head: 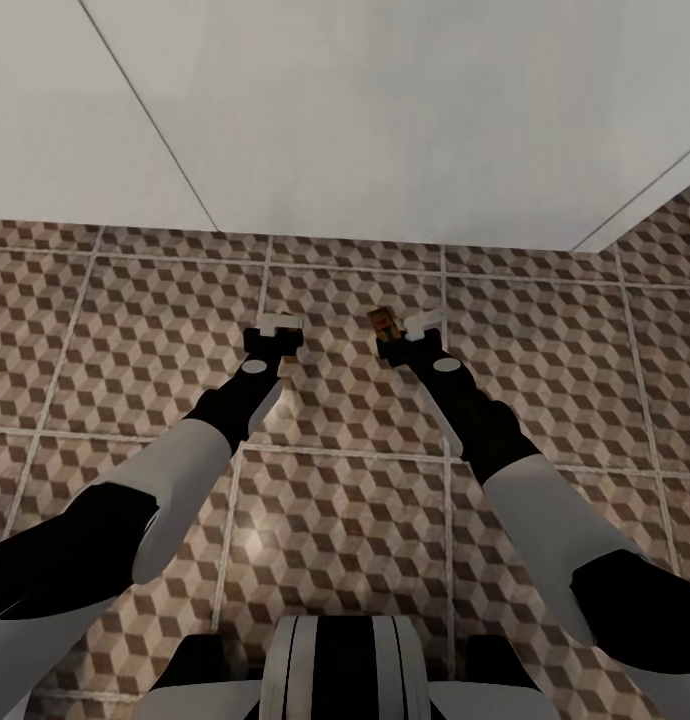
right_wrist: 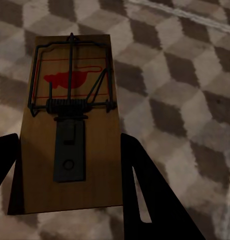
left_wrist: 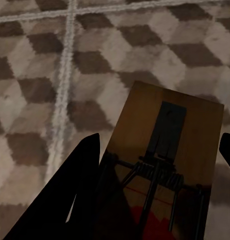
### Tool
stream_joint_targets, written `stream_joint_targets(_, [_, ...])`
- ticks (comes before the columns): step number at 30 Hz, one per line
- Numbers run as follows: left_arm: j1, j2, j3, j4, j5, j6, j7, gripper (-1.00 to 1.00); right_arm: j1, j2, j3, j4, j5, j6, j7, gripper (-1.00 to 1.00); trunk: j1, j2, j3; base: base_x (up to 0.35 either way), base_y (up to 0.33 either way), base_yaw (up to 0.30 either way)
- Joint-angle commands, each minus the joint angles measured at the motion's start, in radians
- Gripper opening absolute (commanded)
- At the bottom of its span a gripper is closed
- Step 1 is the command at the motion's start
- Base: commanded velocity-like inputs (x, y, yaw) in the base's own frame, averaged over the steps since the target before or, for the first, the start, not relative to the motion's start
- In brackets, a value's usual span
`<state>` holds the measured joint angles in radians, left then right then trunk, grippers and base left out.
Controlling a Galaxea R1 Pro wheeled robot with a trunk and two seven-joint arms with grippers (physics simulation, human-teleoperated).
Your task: Take the four mousetraps from the cabinet in the bathroom and place them on the bathroom floor. Make sure all four end up on the same floor surface, and ensure that at least two of them are either under or directly next to the same bathroom sink.
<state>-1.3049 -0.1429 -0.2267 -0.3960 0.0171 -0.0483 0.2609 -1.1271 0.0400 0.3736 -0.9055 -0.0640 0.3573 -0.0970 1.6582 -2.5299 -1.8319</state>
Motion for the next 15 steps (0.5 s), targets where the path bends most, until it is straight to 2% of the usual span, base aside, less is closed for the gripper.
stream_joint_targets(1, [-0.001,0.001,-0.008,0.001,0.001,-0.002,0.009,-1.00,-0.001,0.000,0.004,-0.001,-0.009,0.005,-0.013,-1.00,0.000,0.000,0.000,0.001,0.000,-0.051])
stream_joint_targets(9, [0.004,0.000,-0.008,0.001,0.001,-0.002,0.009,-1.00,0.000,0.000,0.004,-0.001,-0.009,0.004,-0.026,-1.00,0.000,0.000,0.006,0.000,0.000,-0.106])
stream_joint_targets(15, [0.005,0.000,-0.008,0.002,0.001,-0.002,0.009,-1.00,0.000,0.000,0.005,-0.001,-0.010,0.003,-0.046,-1.00,0.000,0.000,0.007,0.003,0.000,-0.028])
